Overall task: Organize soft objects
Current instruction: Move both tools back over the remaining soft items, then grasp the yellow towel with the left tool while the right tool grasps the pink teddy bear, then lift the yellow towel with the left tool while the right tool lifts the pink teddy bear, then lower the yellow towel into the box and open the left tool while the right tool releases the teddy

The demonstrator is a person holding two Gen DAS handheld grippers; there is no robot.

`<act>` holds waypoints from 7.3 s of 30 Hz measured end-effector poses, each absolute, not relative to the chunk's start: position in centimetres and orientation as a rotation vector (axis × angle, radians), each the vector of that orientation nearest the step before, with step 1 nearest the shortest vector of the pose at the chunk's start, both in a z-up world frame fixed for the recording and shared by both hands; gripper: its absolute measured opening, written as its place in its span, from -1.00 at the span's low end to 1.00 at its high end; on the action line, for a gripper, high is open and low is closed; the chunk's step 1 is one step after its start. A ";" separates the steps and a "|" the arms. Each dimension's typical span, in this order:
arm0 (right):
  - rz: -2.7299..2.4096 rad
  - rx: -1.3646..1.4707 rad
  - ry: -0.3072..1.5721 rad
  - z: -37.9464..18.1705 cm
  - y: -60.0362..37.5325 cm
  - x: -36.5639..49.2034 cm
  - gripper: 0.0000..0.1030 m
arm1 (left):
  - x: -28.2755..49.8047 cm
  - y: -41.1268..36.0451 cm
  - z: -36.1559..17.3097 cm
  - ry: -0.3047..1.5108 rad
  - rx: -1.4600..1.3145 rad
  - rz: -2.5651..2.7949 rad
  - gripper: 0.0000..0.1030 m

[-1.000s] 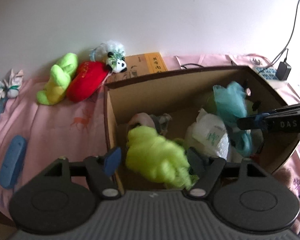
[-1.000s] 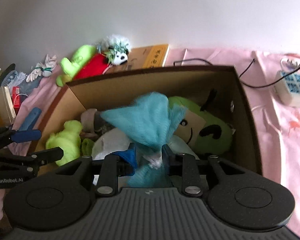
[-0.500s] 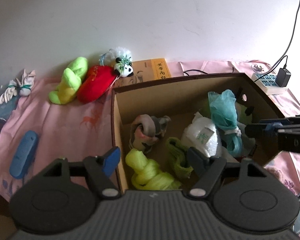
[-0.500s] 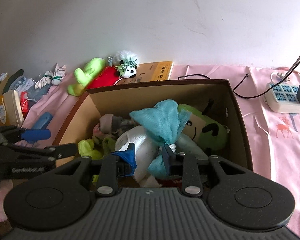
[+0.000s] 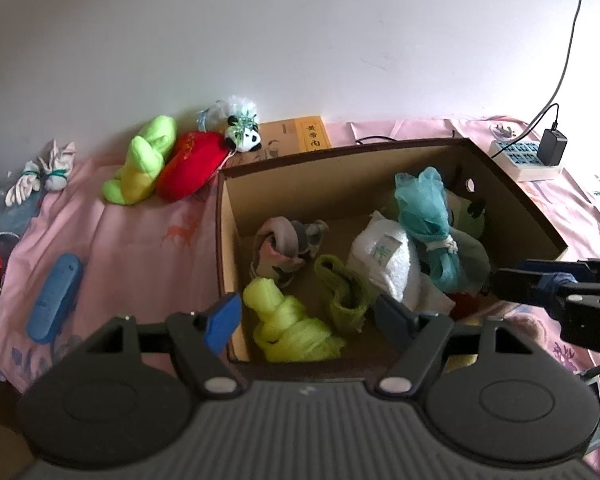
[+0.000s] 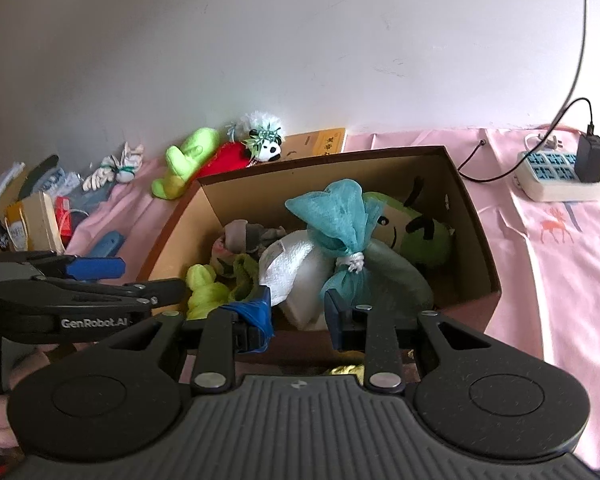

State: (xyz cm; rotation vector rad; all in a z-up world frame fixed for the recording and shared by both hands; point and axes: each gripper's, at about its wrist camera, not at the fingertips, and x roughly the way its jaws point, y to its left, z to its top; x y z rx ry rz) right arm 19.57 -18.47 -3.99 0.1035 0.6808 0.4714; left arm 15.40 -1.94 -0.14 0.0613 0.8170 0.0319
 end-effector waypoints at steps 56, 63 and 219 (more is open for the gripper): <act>0.362 -0.033 0.893 -10.9 -24.3 12.6 -0.72 | 14.3 -9.4 -6.3 0.872 0.155 -0.549 0.51; 0.357 -0.028 0.918 -11.6 -24.7 12.5 -0.72 | 16.9 -10.1 -9.2 0.988 0.111 -0.544 0.50; 0.380 0.103 0.574 -4.7 -18.4 20.1 -0.81 | 16.8 -2.0 -2.0 0.798 0.048 0.015 0.27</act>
